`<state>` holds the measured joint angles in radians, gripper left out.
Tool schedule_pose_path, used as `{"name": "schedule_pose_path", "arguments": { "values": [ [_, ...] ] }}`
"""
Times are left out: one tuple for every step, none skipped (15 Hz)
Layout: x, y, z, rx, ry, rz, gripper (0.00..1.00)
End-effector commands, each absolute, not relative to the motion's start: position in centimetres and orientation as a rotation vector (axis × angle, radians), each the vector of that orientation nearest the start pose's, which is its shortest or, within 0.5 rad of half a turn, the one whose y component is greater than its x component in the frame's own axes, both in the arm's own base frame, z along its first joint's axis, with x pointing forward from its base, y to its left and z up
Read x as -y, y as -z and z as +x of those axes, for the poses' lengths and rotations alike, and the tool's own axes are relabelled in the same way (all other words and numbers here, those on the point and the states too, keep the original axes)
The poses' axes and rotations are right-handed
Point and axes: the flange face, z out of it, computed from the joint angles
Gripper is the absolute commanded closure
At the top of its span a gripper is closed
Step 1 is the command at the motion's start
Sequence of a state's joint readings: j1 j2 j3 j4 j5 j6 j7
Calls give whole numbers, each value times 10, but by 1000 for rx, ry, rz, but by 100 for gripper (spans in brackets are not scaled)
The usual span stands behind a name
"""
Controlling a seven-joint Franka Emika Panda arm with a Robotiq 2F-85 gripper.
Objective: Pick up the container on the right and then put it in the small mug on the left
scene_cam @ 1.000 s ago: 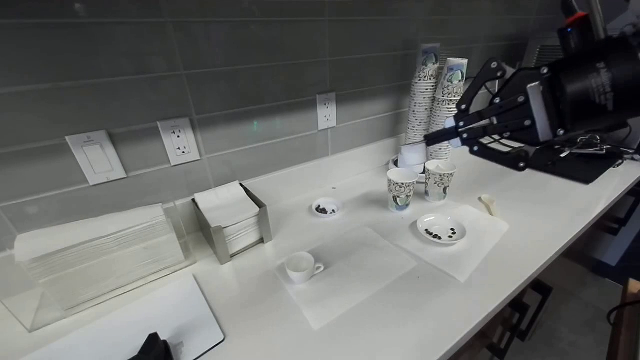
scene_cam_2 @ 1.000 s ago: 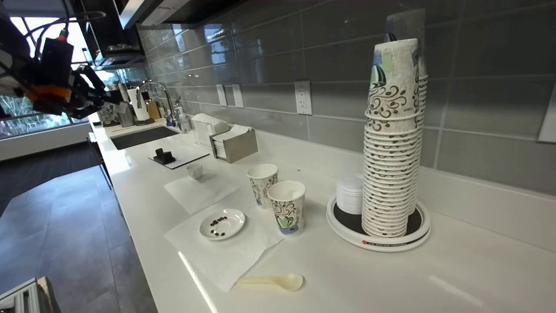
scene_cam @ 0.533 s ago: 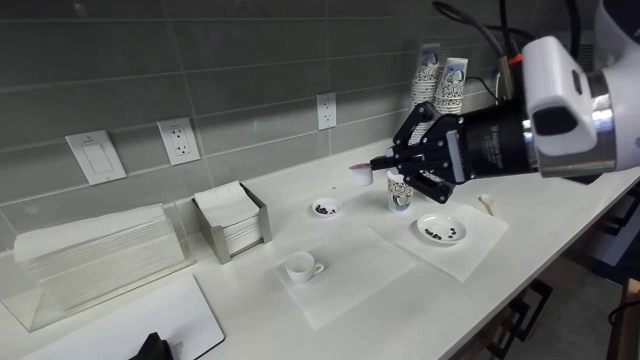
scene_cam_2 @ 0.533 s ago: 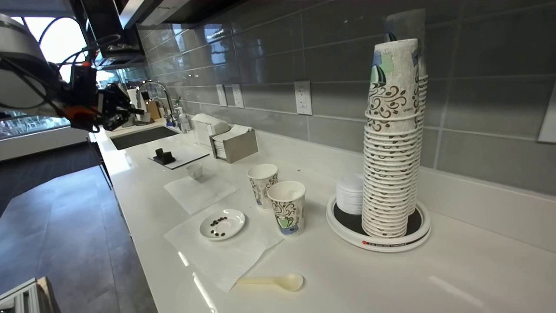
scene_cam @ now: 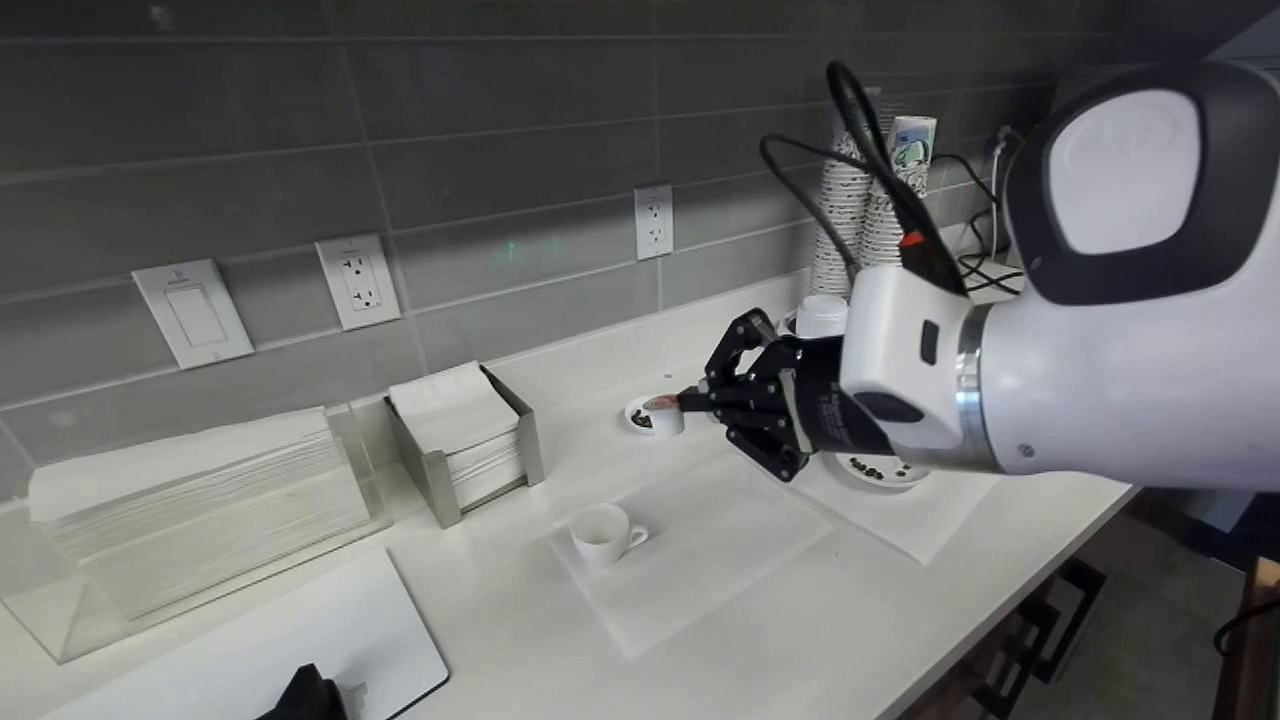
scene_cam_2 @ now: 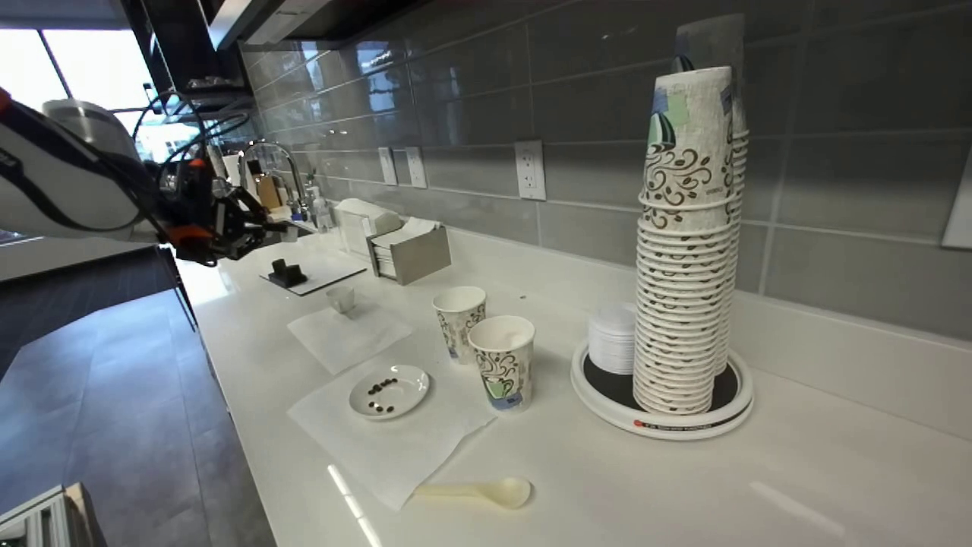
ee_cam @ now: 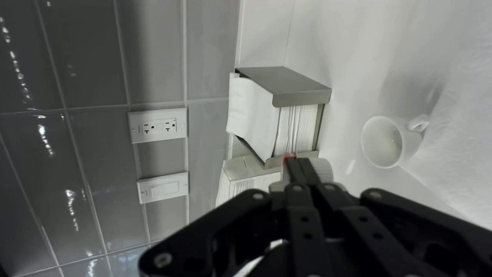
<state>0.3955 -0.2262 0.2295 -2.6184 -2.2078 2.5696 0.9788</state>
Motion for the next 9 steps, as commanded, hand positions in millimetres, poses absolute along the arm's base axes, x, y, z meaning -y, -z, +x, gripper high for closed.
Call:
{"name": "schedule_pose_path", "arguments": {
  "values": [
    [-273,-293,363,-1599,-1031,1427,100],
    [-277,-285,369,-1601,-1022,1431,100],
    [-280,-276,375,-1607,-1011,1440,100],
    [-283,-267,381,-1611,-1003,1445,100],
    [-287,-259,386,-1621,-990,1449,100],
    [-291,-251,390,-1631,-981,1455,100],
    [-295,-244,393,-1635,-970,1460,100],
    [-298,-237,397,-1633,-960,1464,100],
    [-300,-232,401,-1628,-948,1473,100]
  ]
}}
